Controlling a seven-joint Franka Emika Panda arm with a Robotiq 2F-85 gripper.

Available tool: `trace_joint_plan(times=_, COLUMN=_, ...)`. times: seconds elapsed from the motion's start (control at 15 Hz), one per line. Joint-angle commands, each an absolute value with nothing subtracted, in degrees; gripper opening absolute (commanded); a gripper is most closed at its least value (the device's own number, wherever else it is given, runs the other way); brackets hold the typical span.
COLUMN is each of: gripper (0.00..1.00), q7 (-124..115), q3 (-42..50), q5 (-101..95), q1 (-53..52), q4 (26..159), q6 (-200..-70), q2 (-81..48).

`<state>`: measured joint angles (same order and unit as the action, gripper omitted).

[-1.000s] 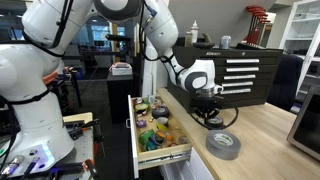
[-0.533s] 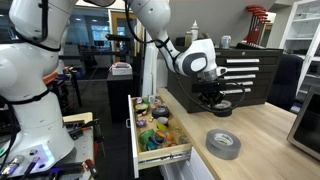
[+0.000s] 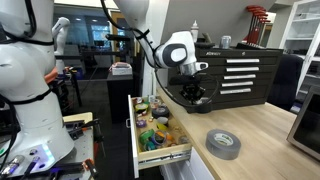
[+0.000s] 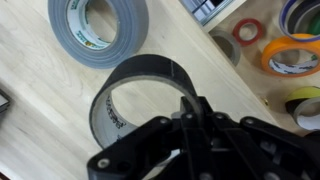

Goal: Remove the black masking tape from the countertop and put it in the open drawer

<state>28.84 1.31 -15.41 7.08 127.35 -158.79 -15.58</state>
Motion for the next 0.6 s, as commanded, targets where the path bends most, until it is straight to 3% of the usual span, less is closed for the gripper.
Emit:
trace_joint_plan(times=0.0, gripper=0.03, q7=20.76, q3=2.54, q5=-19.74, q1=2.9, q4=135.36, q6=-155.54, q2=-7.89)
trace_joint_plan(times=0.53, gripper=0.03, q7=16.43, q3=-1.7, q5=-16.03, q1=-0.96, q4=139.59, q6=-147.13, q2=-5.5)
